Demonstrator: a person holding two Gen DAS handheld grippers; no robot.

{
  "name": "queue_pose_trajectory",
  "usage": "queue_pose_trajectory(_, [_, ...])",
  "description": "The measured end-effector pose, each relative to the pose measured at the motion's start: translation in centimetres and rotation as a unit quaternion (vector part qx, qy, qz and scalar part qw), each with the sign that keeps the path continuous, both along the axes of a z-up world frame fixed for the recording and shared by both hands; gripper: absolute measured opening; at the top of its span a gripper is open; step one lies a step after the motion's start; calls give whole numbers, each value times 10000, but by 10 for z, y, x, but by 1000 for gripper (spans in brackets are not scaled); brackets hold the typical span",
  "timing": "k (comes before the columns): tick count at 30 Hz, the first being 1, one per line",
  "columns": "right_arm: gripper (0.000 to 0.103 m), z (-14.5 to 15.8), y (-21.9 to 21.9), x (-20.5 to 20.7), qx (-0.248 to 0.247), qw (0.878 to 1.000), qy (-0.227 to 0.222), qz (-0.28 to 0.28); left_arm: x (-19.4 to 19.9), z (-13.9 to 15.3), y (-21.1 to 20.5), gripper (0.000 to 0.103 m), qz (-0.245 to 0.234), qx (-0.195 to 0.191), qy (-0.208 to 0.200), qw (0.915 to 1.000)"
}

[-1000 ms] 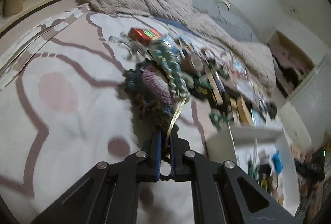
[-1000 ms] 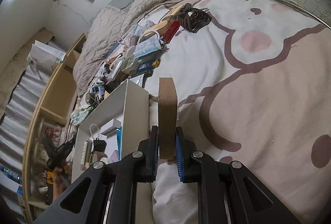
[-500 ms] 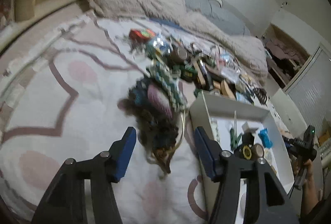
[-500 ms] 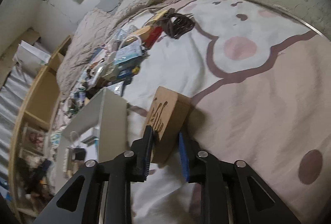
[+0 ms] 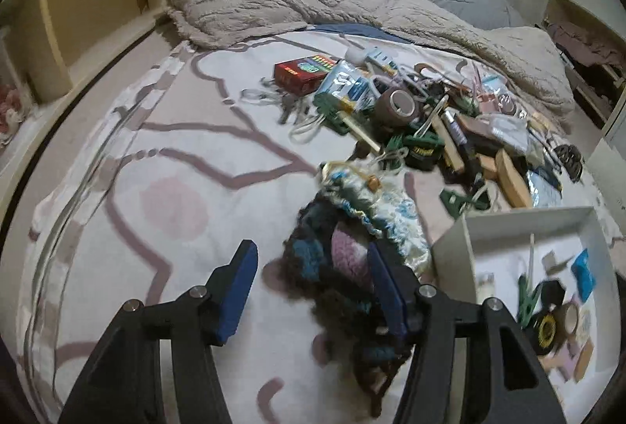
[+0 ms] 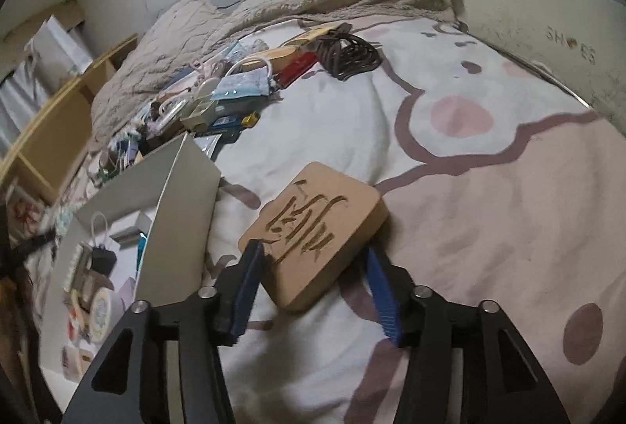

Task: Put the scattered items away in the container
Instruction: 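Lift the crocheted pouch with the left tool while the right tool regrips the carved wooden tag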

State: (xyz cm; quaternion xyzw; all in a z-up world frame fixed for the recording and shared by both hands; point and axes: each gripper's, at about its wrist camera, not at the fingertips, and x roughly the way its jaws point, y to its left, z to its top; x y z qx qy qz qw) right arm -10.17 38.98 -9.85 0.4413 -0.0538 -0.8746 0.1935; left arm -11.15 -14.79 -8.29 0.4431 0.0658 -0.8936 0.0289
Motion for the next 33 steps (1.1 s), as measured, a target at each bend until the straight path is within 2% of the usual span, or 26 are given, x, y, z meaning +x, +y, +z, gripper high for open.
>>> queue_pose_trajectory(2, [71,-2,-12,3,340,9992,103,160,-11,3,5,58,-62,12,41,10000])
queue_pose_trajectory(4, [71,-4,-22,3,658,9975,176,207,-23,5,12,58,-139,7,56,9999])
queue_pose_trajectory(11, [73,-7,-18,0,499,9984,132,223,-68,6,31,58,-326,247,38,9992])
queue_pose_trajectory(14, [74,-8,-18,1,475,9985,138,229,-73,8,32,58,-305,385,54,9988])
queue_pose_trajectory(17, [74,-8,-19,0,445,9987,123,233,-67,13,31,62,-297,387,115,9987])
queue_pose_trajectory(19, [75,-9,-19,-1,420,9988,106,239,-56,18,31,75,-292,217,204,9991])
queue_pose_trajectory(23, [75,-9,-19,-2,387,9989,81,241,-28,20,26,77,-266,-141,259,9992])
queue_pose_trajectory(33, [75,-9,-19,-2,384,9989,83,247,13,-15,21,77,-203,249,-144,9994])
